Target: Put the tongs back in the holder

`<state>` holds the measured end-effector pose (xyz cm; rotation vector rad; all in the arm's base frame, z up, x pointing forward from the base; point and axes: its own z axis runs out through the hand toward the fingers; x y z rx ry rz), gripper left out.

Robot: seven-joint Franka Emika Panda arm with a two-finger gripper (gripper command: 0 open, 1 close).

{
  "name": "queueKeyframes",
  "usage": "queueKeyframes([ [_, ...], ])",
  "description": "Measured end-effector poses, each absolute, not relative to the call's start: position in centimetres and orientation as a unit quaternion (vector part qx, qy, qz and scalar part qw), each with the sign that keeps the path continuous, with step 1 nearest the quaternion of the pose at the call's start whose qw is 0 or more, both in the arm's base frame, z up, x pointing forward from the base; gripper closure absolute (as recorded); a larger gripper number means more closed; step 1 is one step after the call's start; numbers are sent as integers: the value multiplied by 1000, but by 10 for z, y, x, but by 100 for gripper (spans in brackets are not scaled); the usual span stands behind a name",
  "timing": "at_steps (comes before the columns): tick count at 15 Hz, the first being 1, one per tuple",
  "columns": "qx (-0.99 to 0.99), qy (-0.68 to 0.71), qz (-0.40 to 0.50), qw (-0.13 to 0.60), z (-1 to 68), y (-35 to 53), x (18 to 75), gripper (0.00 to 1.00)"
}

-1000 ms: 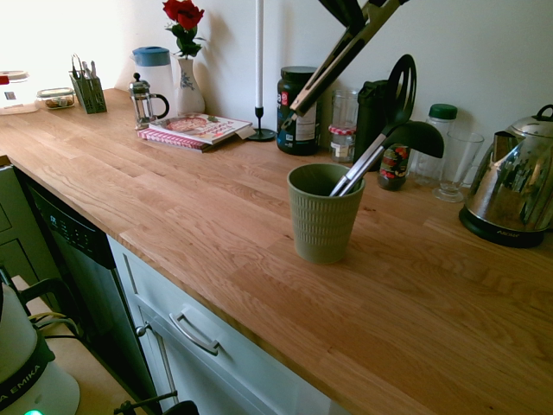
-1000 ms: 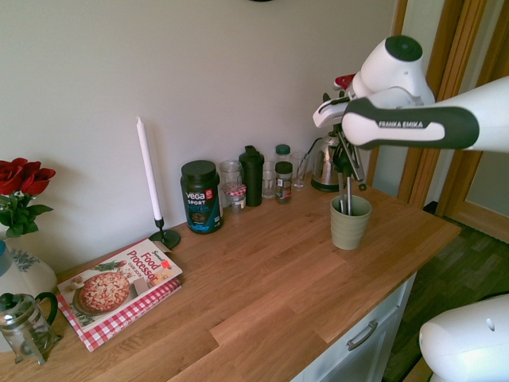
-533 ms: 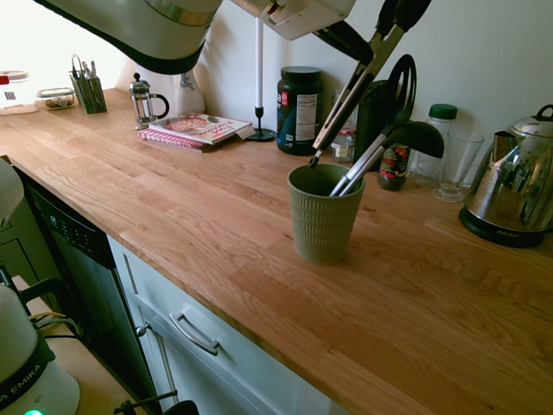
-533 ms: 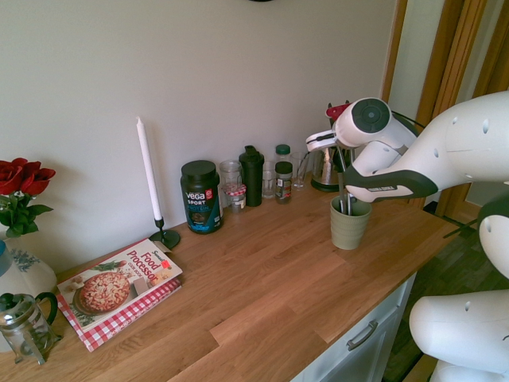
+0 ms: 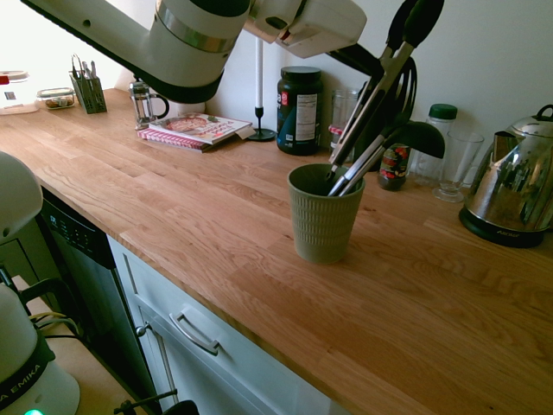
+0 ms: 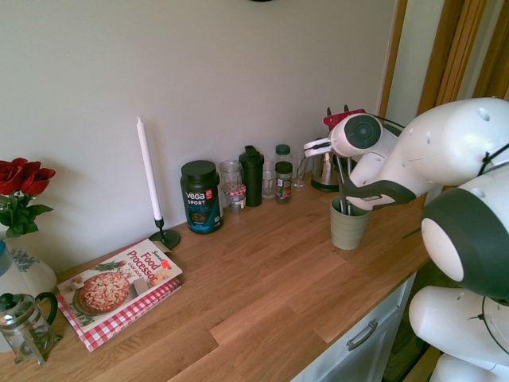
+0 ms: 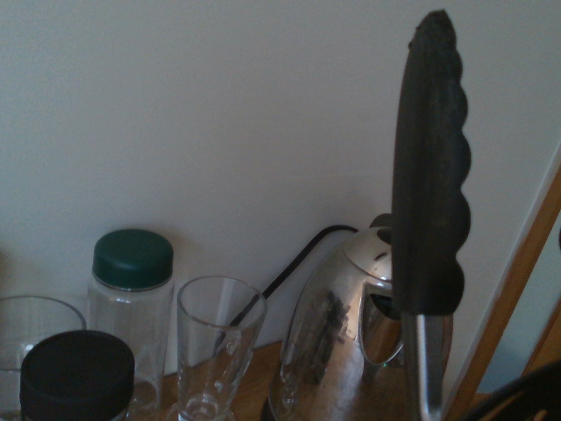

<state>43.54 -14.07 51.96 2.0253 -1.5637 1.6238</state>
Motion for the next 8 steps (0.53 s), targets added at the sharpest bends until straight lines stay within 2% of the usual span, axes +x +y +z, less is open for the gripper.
queueKeyframes([
  [8, 687, -518, 508, 46, 471, -125, 437, 100],
])
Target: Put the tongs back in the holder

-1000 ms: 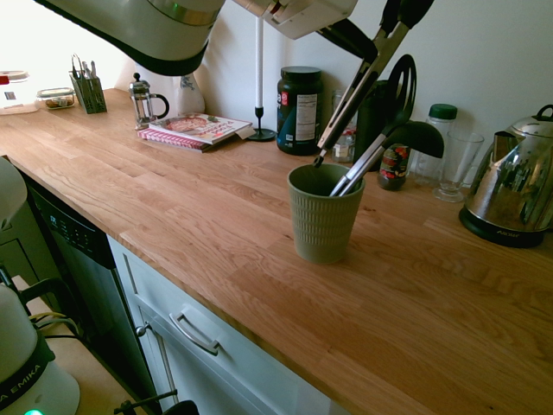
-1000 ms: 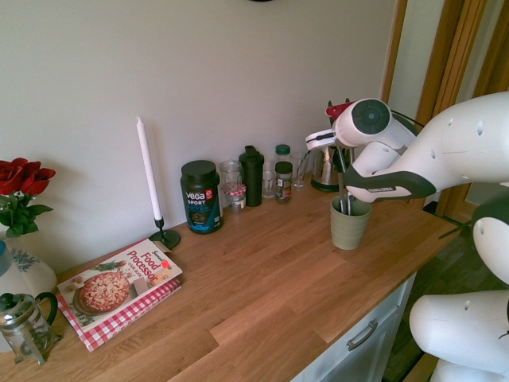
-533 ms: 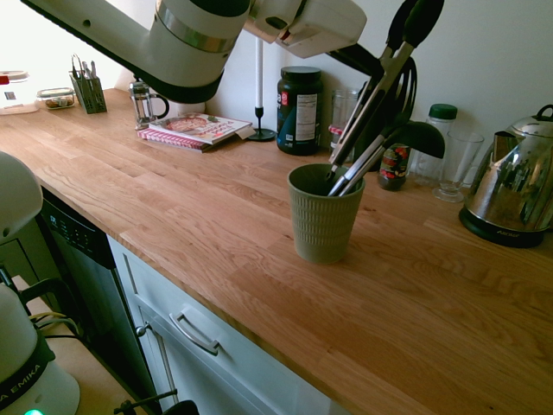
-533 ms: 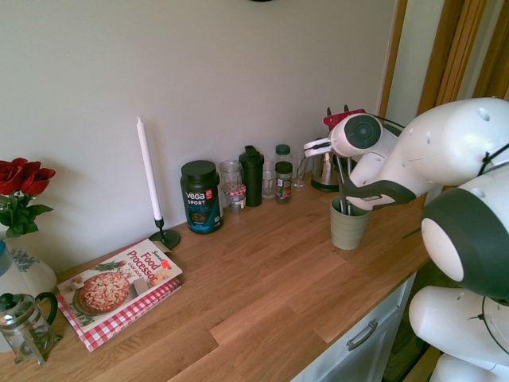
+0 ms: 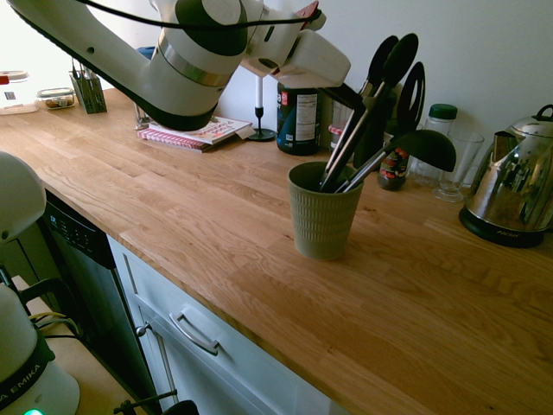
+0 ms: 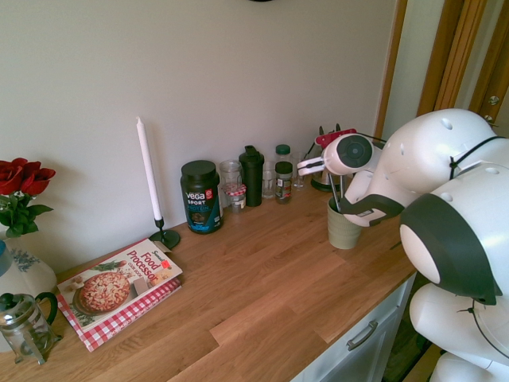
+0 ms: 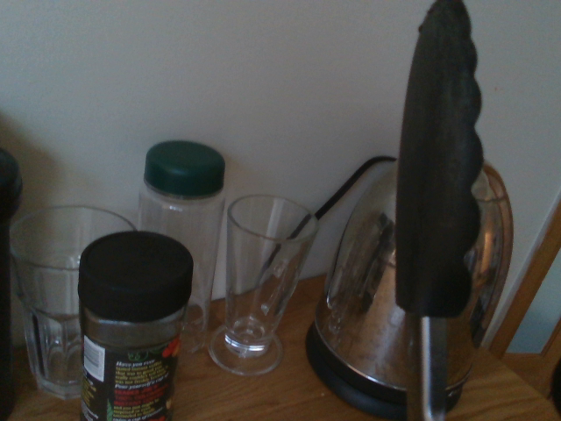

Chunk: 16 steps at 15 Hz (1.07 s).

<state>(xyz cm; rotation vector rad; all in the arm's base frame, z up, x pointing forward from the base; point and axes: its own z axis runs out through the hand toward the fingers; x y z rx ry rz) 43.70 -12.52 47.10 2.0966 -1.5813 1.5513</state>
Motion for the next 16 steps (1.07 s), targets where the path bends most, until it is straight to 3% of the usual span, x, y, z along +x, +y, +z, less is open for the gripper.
queueKeyframes([
  [2, 689, -520, 504, 46, 466, -125, 434, 100],
  [3, 691, -520, 500, 47, 462, -122, 434, 0],
  [16, 688, -537, 486, 36, 467, -104, 428, 0],
])
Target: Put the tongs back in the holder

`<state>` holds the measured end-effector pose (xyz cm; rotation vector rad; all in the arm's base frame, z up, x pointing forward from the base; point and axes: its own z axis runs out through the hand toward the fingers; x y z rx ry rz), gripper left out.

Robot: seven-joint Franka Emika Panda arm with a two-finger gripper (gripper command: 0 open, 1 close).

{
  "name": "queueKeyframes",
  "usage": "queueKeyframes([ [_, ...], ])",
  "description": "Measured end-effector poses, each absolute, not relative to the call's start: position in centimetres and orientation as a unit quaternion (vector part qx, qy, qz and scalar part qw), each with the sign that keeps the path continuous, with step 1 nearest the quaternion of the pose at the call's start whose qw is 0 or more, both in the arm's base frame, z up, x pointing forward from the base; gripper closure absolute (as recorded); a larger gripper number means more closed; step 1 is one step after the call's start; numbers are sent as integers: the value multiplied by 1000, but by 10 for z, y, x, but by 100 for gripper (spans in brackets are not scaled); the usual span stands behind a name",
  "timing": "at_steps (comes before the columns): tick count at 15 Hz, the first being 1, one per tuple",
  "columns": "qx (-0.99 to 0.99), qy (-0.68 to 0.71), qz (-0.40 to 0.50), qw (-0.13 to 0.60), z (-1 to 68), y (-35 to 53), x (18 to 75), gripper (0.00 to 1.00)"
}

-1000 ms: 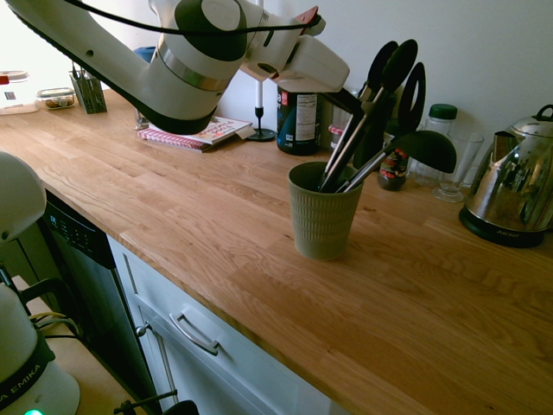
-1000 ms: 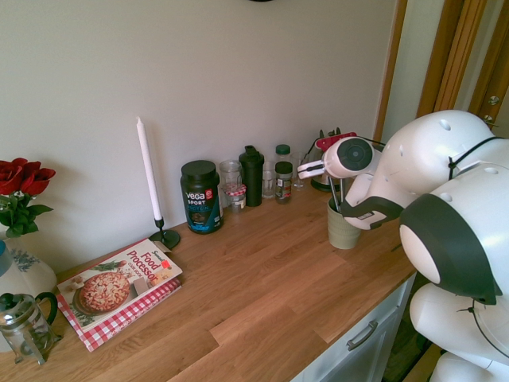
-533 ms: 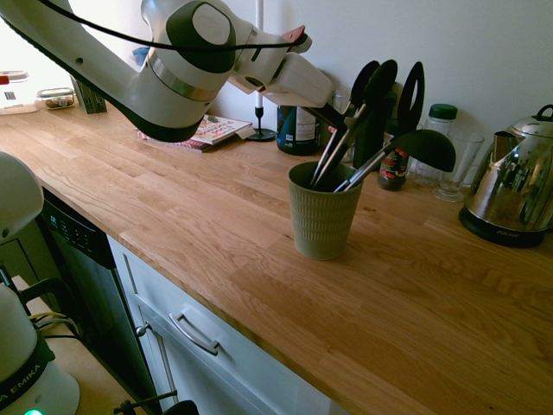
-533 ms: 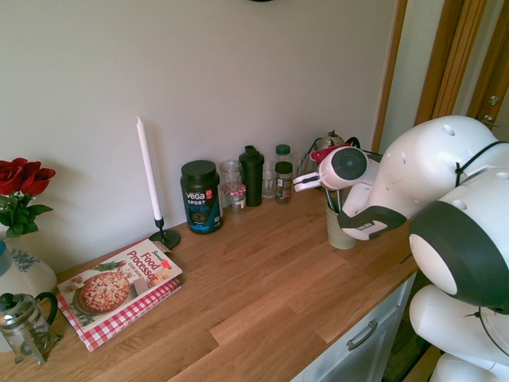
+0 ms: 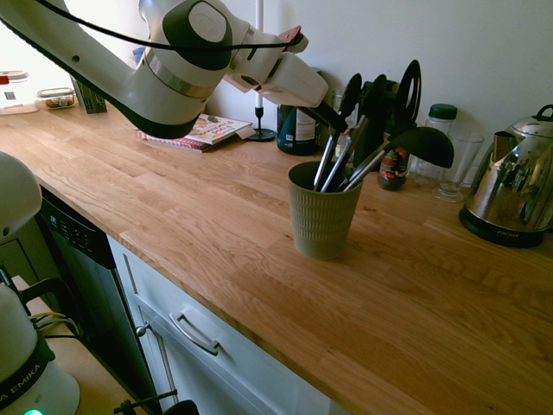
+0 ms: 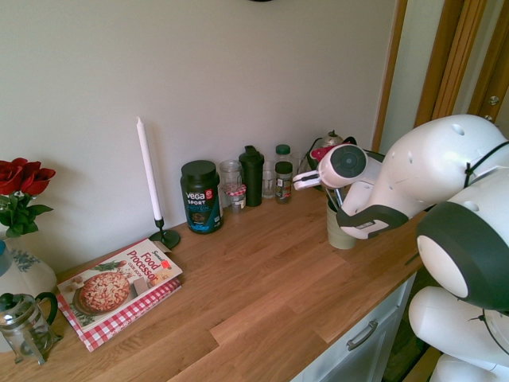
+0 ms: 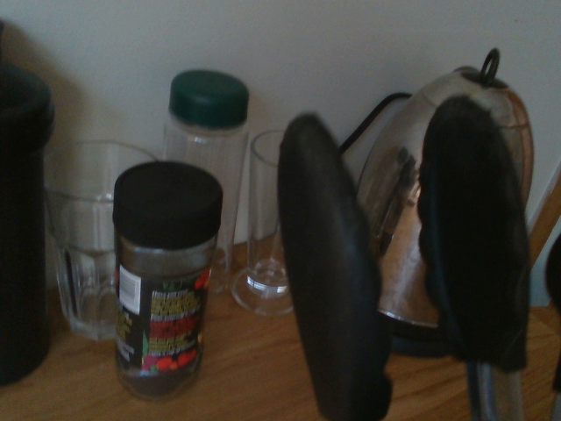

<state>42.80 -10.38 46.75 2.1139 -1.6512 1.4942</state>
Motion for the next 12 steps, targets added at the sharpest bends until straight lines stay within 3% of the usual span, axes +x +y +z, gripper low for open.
queueKeyframes([
  [4, 694, -551, 463, -17, 523, -85, 427, 0],
  [8, 770, -536, 337, -81, 546, -8, 420, 0],
  [12, 832, -516, 187, -84, 530, 33, 377, 0],
])
